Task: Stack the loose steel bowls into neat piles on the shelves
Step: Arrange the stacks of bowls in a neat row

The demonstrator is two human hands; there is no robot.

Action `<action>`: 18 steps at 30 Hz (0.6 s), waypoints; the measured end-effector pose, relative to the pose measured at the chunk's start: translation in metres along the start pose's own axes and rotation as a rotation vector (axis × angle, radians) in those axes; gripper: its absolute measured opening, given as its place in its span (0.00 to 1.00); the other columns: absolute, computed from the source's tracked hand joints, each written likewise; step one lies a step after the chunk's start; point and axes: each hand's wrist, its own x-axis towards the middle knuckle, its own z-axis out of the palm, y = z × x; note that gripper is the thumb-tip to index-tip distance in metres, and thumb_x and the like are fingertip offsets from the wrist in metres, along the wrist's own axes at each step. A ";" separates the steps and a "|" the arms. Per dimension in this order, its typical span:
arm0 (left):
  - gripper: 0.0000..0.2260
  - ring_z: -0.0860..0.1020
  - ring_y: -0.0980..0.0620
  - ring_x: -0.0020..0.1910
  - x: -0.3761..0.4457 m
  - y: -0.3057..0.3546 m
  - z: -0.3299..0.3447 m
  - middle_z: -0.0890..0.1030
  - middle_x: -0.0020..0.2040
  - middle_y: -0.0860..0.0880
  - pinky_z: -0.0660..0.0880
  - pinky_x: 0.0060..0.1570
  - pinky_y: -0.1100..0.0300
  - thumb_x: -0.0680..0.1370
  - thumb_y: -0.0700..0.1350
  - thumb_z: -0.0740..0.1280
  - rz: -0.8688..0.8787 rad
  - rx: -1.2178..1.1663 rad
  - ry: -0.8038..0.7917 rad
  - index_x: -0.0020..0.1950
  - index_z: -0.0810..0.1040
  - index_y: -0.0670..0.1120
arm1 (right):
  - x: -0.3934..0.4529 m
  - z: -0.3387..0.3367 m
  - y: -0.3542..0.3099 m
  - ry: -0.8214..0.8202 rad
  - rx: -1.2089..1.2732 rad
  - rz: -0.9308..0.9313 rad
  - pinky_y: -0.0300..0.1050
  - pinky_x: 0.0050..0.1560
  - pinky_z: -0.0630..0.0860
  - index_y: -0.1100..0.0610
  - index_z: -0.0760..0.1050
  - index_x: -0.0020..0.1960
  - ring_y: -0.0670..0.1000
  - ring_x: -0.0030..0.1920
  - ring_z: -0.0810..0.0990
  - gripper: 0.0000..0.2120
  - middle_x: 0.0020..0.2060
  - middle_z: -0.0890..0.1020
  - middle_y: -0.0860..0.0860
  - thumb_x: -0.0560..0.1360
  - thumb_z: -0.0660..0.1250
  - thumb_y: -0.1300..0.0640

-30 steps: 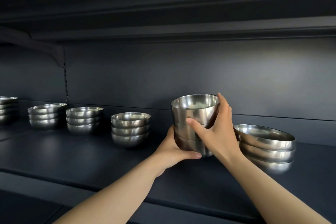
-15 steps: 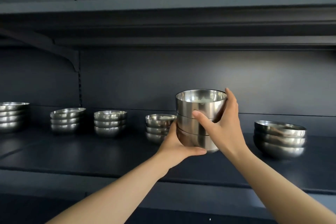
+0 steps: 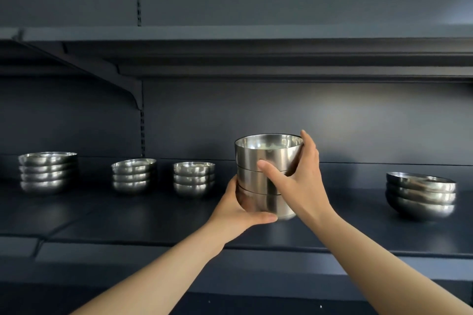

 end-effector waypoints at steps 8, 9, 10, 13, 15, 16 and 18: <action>0.40 0.71 0.82 0.42 -0.006 -0.008 -0.042 0.75 0.49 0.72 0.69 0.34 0.79 0.57 0.50 0.81 -0.037 0.031 0.098 0.62 0.64 0.65 | 0.006 0.043 -0.008 -0.072 0.069 -0.001 0.47 0.67 0.64 0.40 0.48 0.73 0.46 0.71 0.61 0.48 0.70 0.59 0.42 0.62 0.72 0.34; 0.40 0.71 0.82 0.43 -0.007 -0.009 -0.048 0.75 0.49 0.72 0.69 0.34 0.78 0.57 0.50 0.81 -0.041 0.031 0.105 0.62 0.65 0.66 | 0.006 0.050 -0.009 -0.078 0.076 -0.002 0.46 0.66 0.63 0.40 0.48 0.73 0.46 0.71 0.60 0.48 0.70 0.59 0.42 0.62 0.72 0.34; 0.40 0.70 0.82 0.43 -0.008 -0.011 -0.054 0.74 0.49 0.73 0.68 0.35 0.77 0.57 0.51 0.81 -0.047 0.032 0.115 0.61 0.64 0.67 | 0.006 0.057 -0.012 -0.086 0.082 -0.003 0.44 0.65 0.62 0.40 0.48 0.73 0.46 0.71 0.60 0.48 0.70 0.58 0.41 0.62 0.72 0.34; 0.41 0.70 0.80 0.44 -0.013 -0.018 -0.076 0.72 0.49 0.74 0.67 0.39 0.78 0.57 0.51 0.81 -0.060 0.019 0.137 0.62 0.62 0.68 | 0.005 0.079 -0.019 -0.127 0.098 -0.010 0.42 0.64 0.59 0.40 0.47 0.73 0.46 0.71 0.58 0.48 0.71 0.57 0.42 0.63 0.71 0.34; 0.42 0.72 0.75 0.51 -0.015 -0.023 -0.093 0.73 0.54 0.71 0.69 0.47 0.75 0.56 0.52 0.81 -0.070 0.023 0.158 0.63 0.62 0.66 | 0.005 0.096 -0.025 -0.152 0.108 -0.011 0.42 0.64 0.60 0.40 0.47 0.73 0.45 0.72 0.58 0.48 0.72 0.56 0.41 0.63 0.72 0.35; 0.45 0.72 0.70 0.55 -0.017 -0.025 -0.102 0.74 0.58 0.67 0.70 0.53 0.70 0.56 0.52 0.81 -0.078 0.025 0.164 0.67 0.61 0.65 | 0.005 0.105 -0.028 -0.159 0.112 -0.011 0.42 0.64 0.60 0.39 0.47 0.73 0.45 0.72 0.58 0.47 0.72 0.56 0.41 0.63 0.72 0.35; 0.48 0.72 0.70 0.54 -0.020 -0.029 -0.121 0.74 0.57 0.67 0.69 0.50 0.70 0.56 0.53 0.81 -0.080 0.024 0.171 0.69 0.59 0.66 | 0.004 0.124 -0.036 -0.167 0.117 -0.013 0.42 0.64 0.60 0.39 0.47 0.73 0.45 0.72 0.58 0.47 0.71 0.56 0.40 0.63 0.72 0.35</action>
